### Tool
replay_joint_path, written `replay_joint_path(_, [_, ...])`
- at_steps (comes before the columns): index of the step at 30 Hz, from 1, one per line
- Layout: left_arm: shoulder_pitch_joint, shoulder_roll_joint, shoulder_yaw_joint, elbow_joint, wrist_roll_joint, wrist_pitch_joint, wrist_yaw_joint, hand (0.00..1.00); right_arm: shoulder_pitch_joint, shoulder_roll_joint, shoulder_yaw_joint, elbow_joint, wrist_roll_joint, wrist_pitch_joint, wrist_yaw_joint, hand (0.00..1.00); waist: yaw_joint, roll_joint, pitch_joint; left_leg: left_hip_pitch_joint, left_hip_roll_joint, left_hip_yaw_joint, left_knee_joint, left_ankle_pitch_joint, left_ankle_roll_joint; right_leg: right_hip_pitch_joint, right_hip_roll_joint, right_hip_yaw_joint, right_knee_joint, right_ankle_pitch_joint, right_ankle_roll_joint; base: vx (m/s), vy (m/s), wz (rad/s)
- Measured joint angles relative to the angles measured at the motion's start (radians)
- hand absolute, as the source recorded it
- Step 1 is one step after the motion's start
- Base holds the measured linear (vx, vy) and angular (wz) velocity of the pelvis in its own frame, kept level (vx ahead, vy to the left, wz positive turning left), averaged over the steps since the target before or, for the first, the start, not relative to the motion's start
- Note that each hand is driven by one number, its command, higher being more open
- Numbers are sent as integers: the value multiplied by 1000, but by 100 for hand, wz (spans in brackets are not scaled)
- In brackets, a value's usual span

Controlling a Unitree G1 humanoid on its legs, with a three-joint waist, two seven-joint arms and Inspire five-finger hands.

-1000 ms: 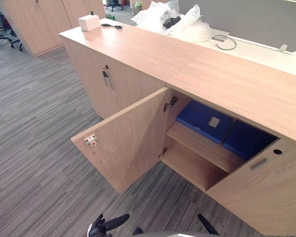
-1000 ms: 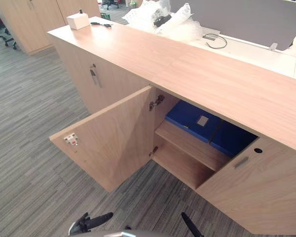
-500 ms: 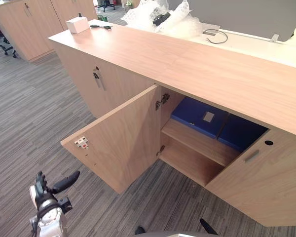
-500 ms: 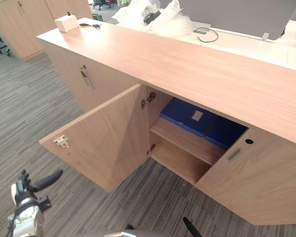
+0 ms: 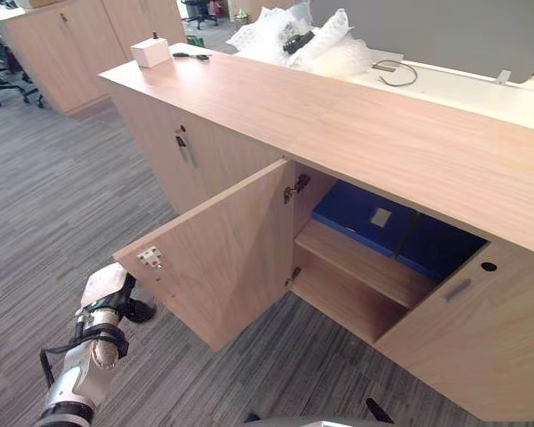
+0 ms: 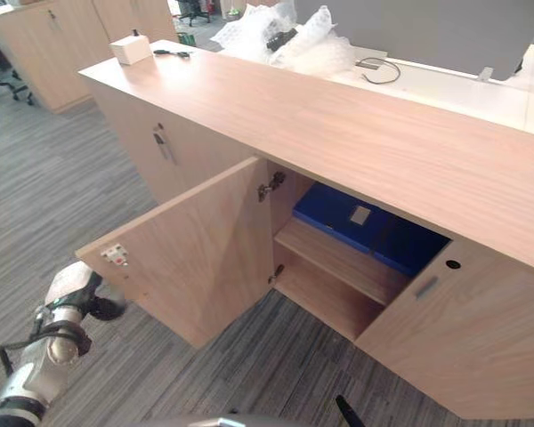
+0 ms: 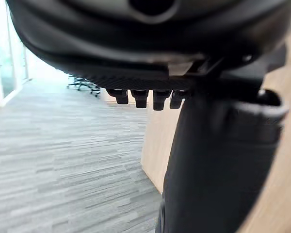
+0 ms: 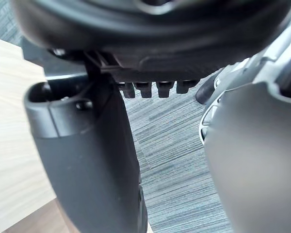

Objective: Walk over to the cabinet, pick up the folder, carry it to the office cabinet, place the folder inside the office cabinet, then close the office cabinet door

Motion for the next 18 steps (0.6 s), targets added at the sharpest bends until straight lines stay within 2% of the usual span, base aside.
replay_joint_path(6, [-58,120,-196,43,120,-97,-23,100,-2,-5,18,0,0,-9,0,100,1,3,-3,-18,-2,-15,-5,22,6,-13,-1,-2,1,6,10,-97,-2,5])
replay_joint_path(8, [-101,162,-312,44,159,-142,-31,100,-2,-8,24,1,0,-12,-1,100,0,2,-4,-30,-8,-16,-5,32,14,-17,-5,-2,-12,7,15,-123,18,0])
replay_joint_path(12, [-165,178,-470,19,197,-228,-43,100,0,-11,41,3,-1,-13,-2,100,-11,-5,-8,-53,-28,-12,-5,40,18,-33,-20,-1,-28,-9,40,-126,27,-4])
replay_joint_path(14, [-170,180,-561,-71,199,-272,-47,100,8,-12,51,14,-3,-14,-4,100,-23,-12,-12,-54,-40,-11,-6,40,19,-29,-33,1,-40,-20,54,-79,27,-7])
replay_joint_path(18, [-189,166,-642,-225,197,-318,-51,100,26,-8,56,25,-4,-12,-7,100,-40,-23,-20,-54,-41,-12,-6,45,25,-28,-36,2,-46,-22,51,-38,17,-1])
